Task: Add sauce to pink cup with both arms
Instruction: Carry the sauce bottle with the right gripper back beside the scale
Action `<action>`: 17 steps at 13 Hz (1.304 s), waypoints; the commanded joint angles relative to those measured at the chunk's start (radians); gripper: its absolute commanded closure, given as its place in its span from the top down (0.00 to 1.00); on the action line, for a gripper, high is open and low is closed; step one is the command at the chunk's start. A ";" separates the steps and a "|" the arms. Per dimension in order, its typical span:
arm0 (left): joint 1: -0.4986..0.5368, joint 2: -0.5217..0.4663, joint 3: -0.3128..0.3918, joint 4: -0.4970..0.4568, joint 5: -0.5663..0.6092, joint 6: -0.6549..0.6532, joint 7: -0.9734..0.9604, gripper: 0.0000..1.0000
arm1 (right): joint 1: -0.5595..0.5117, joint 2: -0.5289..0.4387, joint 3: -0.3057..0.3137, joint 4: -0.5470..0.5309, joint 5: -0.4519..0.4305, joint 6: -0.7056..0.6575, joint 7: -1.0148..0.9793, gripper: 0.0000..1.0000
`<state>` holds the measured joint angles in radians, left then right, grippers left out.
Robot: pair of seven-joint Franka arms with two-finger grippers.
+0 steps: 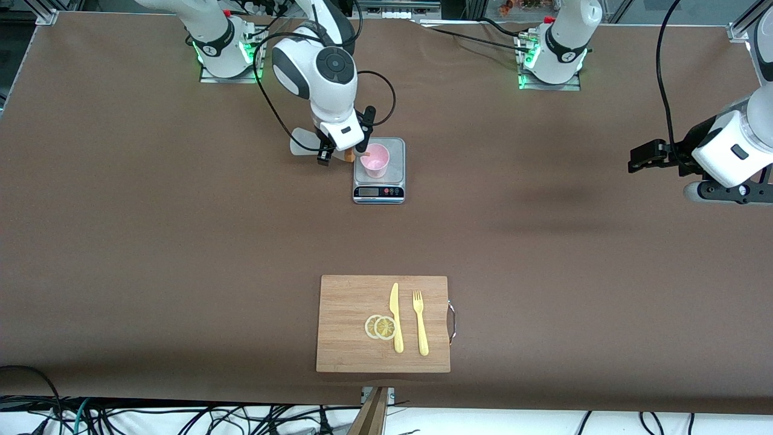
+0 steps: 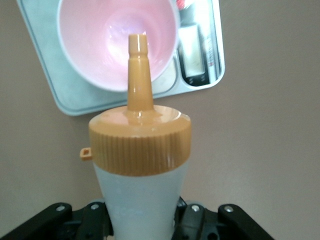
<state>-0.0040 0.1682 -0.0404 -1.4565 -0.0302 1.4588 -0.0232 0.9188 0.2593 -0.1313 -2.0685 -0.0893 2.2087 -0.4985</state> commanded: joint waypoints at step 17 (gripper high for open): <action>-0.001 0.016 0.002 0.034 0.007 -0.015 0.025 1.00 | -0.121 -0.026 -0.380 -0.025 0.913 -0.168 -1.190 0.06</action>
<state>-0.0040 0.1684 -0.0404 -1.4561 -0.0302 1.4588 -0.0232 0.8535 0.2241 -0.5107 -2.0848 0.7399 2.0869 -1.5558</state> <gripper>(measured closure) 0.000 0.683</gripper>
